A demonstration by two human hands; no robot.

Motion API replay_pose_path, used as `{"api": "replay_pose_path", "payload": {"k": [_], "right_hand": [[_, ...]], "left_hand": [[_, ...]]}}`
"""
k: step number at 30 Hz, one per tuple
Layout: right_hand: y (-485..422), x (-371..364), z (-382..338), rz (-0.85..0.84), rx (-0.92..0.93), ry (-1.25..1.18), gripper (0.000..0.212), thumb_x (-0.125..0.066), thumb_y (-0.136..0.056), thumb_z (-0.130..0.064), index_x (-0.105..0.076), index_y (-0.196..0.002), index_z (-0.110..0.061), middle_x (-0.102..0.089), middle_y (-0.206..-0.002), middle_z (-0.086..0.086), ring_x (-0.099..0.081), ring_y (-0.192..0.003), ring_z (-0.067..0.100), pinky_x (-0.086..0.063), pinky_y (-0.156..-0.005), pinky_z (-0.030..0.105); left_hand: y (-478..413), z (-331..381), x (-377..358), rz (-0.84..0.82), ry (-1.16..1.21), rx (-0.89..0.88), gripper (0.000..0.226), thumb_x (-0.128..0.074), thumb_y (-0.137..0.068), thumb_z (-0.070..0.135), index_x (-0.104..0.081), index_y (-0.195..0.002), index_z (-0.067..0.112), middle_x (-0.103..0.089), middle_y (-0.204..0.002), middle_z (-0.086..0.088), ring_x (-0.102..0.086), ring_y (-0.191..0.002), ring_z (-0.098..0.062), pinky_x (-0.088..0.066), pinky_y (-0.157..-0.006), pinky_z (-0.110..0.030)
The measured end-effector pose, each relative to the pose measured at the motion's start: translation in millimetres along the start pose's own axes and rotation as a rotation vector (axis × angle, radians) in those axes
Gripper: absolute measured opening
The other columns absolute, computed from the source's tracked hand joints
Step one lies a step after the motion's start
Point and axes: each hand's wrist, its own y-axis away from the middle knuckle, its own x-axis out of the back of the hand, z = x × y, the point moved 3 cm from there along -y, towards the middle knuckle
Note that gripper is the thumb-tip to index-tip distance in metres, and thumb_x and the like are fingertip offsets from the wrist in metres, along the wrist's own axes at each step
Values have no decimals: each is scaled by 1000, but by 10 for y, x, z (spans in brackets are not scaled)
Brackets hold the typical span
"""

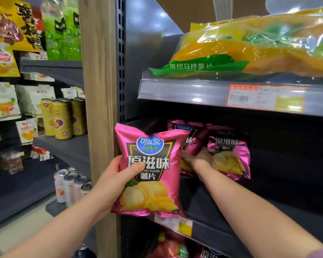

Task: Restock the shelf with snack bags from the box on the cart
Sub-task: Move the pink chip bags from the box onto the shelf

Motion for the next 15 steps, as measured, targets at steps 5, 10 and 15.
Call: {"api": "replay_pose_path", "payload": {"k": [5, 10, 15], "right_hand": [[180, 259, 12, -22, 124, -3, 75, -77, -65, -44, -51, -129, -15, -61, -126, 11, -57, -116, 29, -45, -101, 38], [515, 554, 9, -259, 90, -352, 47, -44, -90, -56, -53, -127, -27, -59, -127, -2, -54, -120, 21, -38, -108, 40], [761, 834, 160, -442, 124, -318, 27, -53, -92, -37, -49, -118, -32, -61, -116, -12, -60, -100, 6, -51, -85, 27]], "left_hand": [[-108, 43, -229, -41, -10, -6, 72, -77, -47, 48, -62, -111, 21, -75, -103, -1, -72, -94, -21, -56, -80, -40], [-227, 55, -604, -101, 3, 13, 60, -79, -60, 42, -60, -113, 20, -74, -104, -2, -72, -94, -22, -57, -77, -37], [-354, 22, -1033, -119, 12, 21, 42, -74, -77, 35, -58, -114, 21, -72, -106, -1, -70, -97, -22, -56, -87, -41]]}}
